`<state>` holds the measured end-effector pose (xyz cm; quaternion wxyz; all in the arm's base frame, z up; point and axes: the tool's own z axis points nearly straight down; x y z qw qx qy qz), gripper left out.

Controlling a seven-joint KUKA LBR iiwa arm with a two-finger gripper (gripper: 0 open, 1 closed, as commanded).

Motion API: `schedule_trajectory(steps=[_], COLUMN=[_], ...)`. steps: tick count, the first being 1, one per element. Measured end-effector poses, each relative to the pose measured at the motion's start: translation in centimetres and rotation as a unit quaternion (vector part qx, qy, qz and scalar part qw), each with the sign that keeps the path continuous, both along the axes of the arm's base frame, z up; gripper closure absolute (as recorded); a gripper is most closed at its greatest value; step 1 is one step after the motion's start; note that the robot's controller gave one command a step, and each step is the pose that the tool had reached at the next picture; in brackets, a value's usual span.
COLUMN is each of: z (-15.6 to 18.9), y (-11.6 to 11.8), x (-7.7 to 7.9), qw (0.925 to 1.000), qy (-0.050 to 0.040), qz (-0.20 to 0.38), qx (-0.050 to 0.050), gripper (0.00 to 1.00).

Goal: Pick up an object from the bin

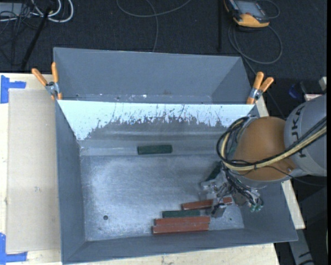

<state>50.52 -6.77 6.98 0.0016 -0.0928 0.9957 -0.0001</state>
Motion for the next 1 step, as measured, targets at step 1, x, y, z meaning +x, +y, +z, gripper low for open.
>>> schedule_trajectory(steps=[1], z=[14.52], y=[1.71], x=[1.07], qw=[0.9962], qy=[-0.0024], qz=[0.087], qx=[0.0], gripper=[1.0])
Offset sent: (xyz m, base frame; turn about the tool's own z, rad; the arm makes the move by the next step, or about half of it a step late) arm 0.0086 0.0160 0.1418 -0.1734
